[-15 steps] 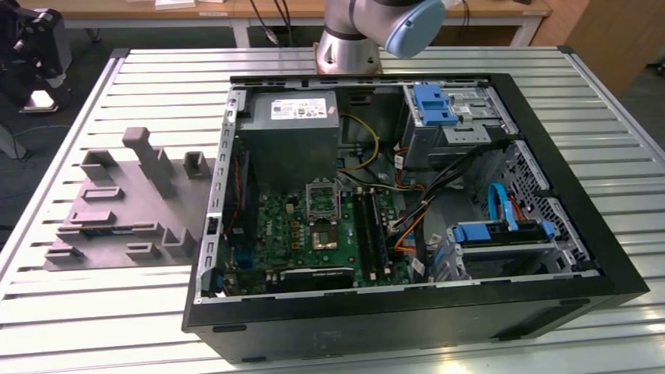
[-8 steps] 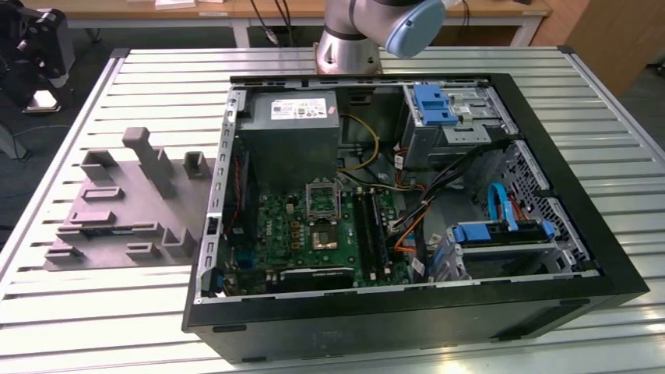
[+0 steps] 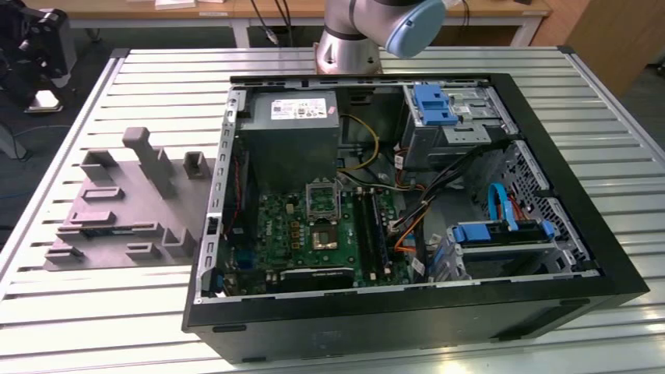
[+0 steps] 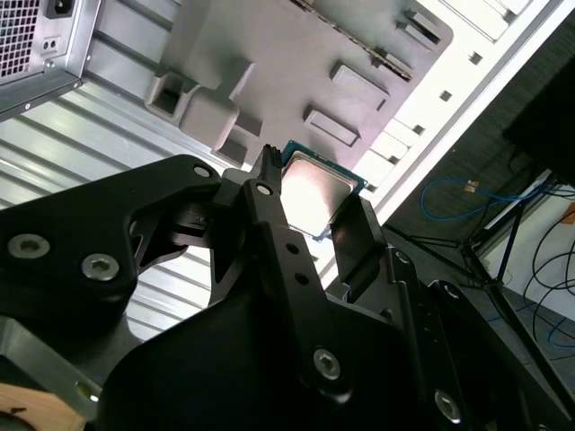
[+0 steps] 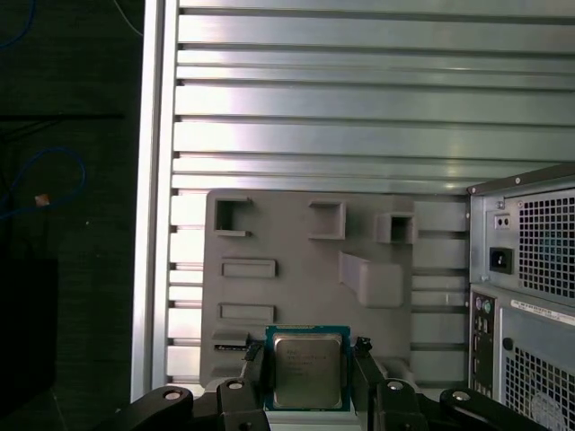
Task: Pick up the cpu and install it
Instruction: 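Pick up the cpu and move it towards the insertion slot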
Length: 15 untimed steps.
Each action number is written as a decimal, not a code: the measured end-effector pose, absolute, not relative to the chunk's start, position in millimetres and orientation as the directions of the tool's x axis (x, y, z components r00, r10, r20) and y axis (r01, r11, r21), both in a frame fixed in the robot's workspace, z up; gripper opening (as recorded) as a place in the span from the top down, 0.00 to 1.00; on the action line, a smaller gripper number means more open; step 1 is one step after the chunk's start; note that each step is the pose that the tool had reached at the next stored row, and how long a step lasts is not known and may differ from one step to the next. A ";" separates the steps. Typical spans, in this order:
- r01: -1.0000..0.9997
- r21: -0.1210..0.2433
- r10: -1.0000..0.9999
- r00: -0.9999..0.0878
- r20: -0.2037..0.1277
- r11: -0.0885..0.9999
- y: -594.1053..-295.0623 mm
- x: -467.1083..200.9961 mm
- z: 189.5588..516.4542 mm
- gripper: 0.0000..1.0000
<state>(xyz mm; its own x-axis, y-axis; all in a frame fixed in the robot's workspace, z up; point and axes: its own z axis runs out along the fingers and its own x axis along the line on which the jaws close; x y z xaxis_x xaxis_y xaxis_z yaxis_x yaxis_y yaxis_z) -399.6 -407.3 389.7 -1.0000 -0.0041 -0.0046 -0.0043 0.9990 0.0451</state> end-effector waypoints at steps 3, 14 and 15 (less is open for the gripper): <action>-0.004 0.045 -0.004 -1.000 -0.004 0.999 -407.3 -399.0 389.7 0.53; -0.004 0.045 -0.004 -1.000 -0.005 0.999 -407.3 -396.4 389.7 0.53; -0.004 0.045 -0.004 -1.000 -0.005 0.999 -407.3 -396.2 389.7 0.53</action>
